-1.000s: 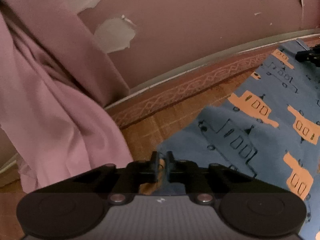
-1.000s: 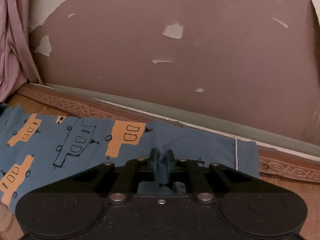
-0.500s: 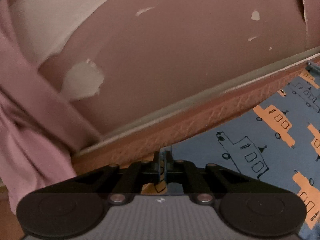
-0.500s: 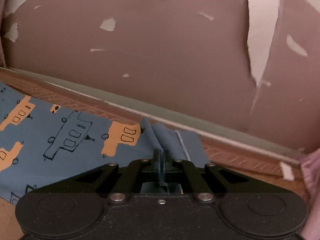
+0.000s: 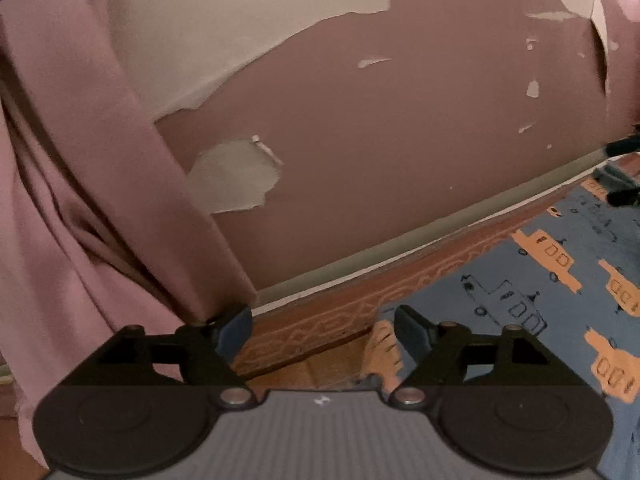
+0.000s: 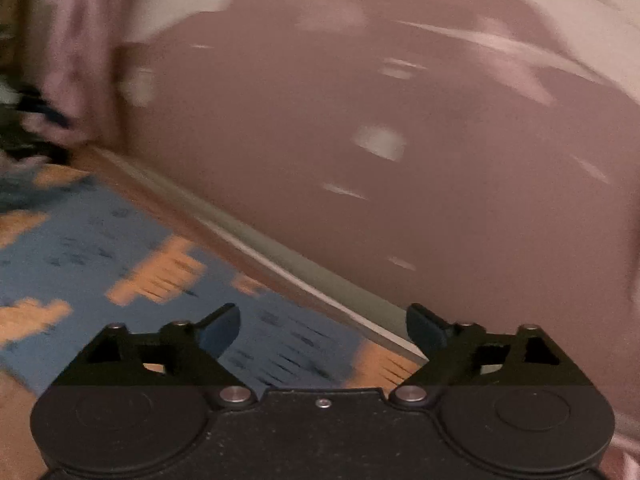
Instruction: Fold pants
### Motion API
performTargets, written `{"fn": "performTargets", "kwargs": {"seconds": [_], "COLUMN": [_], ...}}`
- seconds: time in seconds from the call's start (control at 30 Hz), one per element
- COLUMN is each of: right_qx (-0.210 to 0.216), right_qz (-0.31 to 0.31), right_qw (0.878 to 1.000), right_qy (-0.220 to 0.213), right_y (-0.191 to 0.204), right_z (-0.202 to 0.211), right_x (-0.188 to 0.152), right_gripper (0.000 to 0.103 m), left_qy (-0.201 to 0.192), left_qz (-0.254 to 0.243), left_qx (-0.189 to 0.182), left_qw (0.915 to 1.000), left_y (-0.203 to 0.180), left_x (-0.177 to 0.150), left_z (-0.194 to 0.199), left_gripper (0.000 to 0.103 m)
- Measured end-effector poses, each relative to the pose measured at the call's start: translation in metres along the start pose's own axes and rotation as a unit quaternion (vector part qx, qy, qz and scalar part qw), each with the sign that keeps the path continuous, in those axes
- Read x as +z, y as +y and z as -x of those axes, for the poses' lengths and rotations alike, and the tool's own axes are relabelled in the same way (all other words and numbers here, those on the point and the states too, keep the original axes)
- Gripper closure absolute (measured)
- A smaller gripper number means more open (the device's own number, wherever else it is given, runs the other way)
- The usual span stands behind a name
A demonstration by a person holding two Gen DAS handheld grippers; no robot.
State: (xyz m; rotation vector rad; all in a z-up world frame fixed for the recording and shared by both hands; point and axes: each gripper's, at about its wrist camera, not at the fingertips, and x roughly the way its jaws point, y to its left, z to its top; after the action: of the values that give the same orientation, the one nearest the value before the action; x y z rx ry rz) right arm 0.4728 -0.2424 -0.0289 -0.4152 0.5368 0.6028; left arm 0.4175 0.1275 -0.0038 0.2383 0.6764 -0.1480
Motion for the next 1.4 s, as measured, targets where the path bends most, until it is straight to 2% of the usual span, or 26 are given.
{"fn": "performTargets", "kwargs": {"seconds": [0.07, 0.1, 0.23, 0.3, 0.37, 0.43, 0.53, 0.57, 0.63, 0.73, 0.77, 0.83, 0.87, 0.93, 1.1, 1.27, 1.4], "right_qx": [0.064, 0.082, 0.115, 0.127, 0.133, 0.14, 0.148, 0.152, 0.157, 0.153, 0.151, 0.144, 0.139, 0.127, 0.071, 0.022, -0.004], "right_qz": [0.001, 0.006, 0.031, 0.028, 0.028, 0.029, 0.04, 0.045, 0.048, 0.036, 0.032, 0.028, 0.031, 0.047, 0.058, 0.067, 0.09], "right_qw": [0.998, 0.996, 0.992, 0.99, 0.989, 0.987, 0.984, 0.983, 0.982, 0.983, 0.983, 0.984, 0.985, 0.987, 0.994, 0.997, 0.995], "right_qy": [0.01, 0.018, 0.035, 0.05, 0.061, 0.07, 0.09, 0.097, 0.098, 0.094, 0.094, 0.097, 0.095, 0.092, 0.062, 0.007, -0.037], "right_y": [0.005, 0.012, 0.021, 0.02, 0.018, 0.018, 0.018, 0.02, 0.021, 0.016, 0.012, 0.011, 0.015, 0.02, 0.038, 0.063, 0.077], "right_z": [-0.016, -0.025, -0.047, -0.057, -0.062, -0.068, -0.069, -0.069, -0.069, -0.064, -0.062, -0.061, -0.064, -0.059, -0.04, 0.006, 0.052], "right_x": [0.012, 0.021, 0.04, 0.048, 0.052, 0.052, 0.047, 0.046, 0.042, 0.042, 0.041, 0.042, 0.042, 0.039, 0.035, 0.039, 0.04], "right_gripper": [0.011, 0.011, 0.013, 0.019, 0.023, 0.029, 0.037, 0.04, 0.044, 0.06, 0.07, 0.08, 0.091, 0.099, 0.103, 0.103, 0.103], "left_qy": [0.023, 0.031, 0.054, 0.069, 0.086, 0.1, 0.111, 0.112, 0.112, 0.101, 0.096, 0.086, 0.078, 0.065, 0.029, -0.014, -0.049], "left_qz": [0.009, 0.014, 0.023, 0.016, 0.016, 0.023, 0.028, 0.025, 0.032, 0.023, 0.018, 0.017, 0.016, 0.009, -0.017, -0.059, -0.072], "left_qx": [-0.033, -0.048, -0.101, -0.107, -0.101, -0.098, -0.103, -0.107, -0.11, -0.102, -0.098, -0.09, -0.088, -0.08, -0.049, 0.011, 0.038], "left_qw": [0.9992, 0.9983, 0.9932, 0.9918, 0.9911, 0.9899, 0.988, 0.9876, 0.9871, 0.9894, 0.9904, 0.992, 0.9929, 0.9946, 0.9982, 0.9981, 0.9955], "left_y": [0.009, 0.011, 0.009, 0.006, 0.003, 0.001, -0.002, -0.004, -0.005, -0.009, -0.011, -0.012, -0.013, -0.015, -0.022, -0.041, -0.049], "left_x": [0.001, 0.001, 0.0, 0.001, 0.003, 0.004, 0.003, 0.003, 0.003, 0.002, 0.002, 0.003, 0.003, 0.003, -0.001, -0.01, -0.013], "left_z": [-0.005, -0.008, -0.013, -0.021, -0.028, -0.034, -0.036, -0.034, -0.035, -0.031, -0.029, -0.023, -0.019, -0.011, 0.014, 0.042, 0.07], "left_gripper": [0.02, 0.02, 0.024, 0.041, 0.053, 0.06, 0.08, 0.091, 0.098, 0.1, 0.1, 0.1, 0.1, 0.1, 0.1, 0.1, 0.1]}}
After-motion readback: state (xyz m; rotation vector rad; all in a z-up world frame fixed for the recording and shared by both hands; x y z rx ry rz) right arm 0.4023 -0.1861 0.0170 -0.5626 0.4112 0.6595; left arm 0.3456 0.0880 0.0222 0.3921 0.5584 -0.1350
